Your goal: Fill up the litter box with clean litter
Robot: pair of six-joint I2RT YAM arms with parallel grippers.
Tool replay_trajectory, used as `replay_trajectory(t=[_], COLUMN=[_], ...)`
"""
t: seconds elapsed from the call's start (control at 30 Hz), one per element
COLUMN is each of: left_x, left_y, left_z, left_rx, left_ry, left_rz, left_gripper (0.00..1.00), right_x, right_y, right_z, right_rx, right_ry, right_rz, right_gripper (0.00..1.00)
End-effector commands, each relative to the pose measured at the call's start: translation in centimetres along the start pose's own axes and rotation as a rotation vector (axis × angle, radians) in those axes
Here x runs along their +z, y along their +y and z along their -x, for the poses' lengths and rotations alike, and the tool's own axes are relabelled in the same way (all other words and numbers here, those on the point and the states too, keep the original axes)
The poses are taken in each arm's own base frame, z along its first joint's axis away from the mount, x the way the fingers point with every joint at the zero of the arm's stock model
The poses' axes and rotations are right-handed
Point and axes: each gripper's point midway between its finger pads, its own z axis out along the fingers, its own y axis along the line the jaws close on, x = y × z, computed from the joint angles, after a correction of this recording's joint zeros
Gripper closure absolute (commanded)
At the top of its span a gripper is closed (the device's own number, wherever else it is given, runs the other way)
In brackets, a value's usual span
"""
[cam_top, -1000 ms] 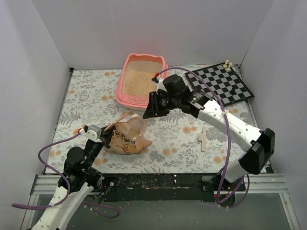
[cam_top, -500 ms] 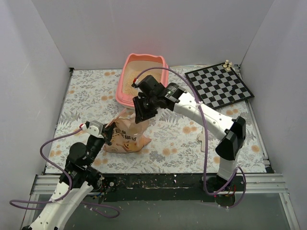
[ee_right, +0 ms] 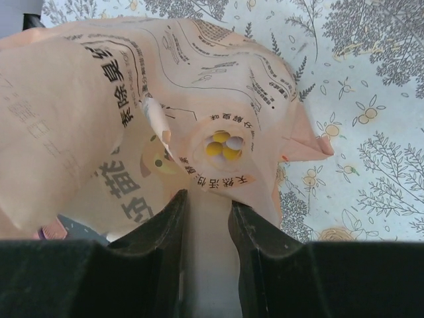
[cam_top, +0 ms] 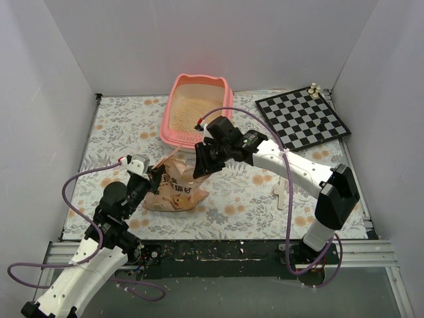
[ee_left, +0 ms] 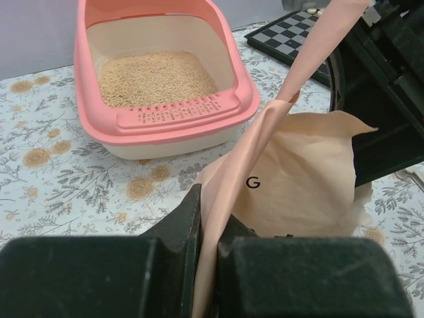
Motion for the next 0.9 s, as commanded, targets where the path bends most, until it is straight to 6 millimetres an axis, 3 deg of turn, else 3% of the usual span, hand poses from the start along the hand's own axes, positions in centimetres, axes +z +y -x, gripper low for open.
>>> replay_trajectory(t=[0.0,0.23,0.57,0.73,0.87], left_x=[0.5,1.5,2.8,3.1,2.7], left_y=[-1.9,-3.2,-3.0,-2.3,-1.7], left_z=[2.2,0.8,-1.9,-3.0,-3.9], left_rx=[-0.037,-0.044,-0.062,-0.040,-0.023], left_ry=[-0.059,0.012,0.131,0.167,0.176], left_rz=[-0.094,-0.164,-0.141,-0.098,-0.071], left_gripper=[1.00,1.00,1.00,1.00,1.00], right_x=[1.1,2.9,4.7,5.1,4.1], right_y=[-2.3,-1.9,0.0,1.7,3.2], right_z=[-3.5,-6.0,-7.0,-5.4,-3.9], right_rx=[0.065,0.163,0.272,0.240,0.209], right_ry=[0.077,0.077,-0.025,-0.107,-0.146], right_rz=[0.057,0.236,0.547,0.665,0.749], right_gripper=[0.99,0.99,0.99,0.99,0.99])
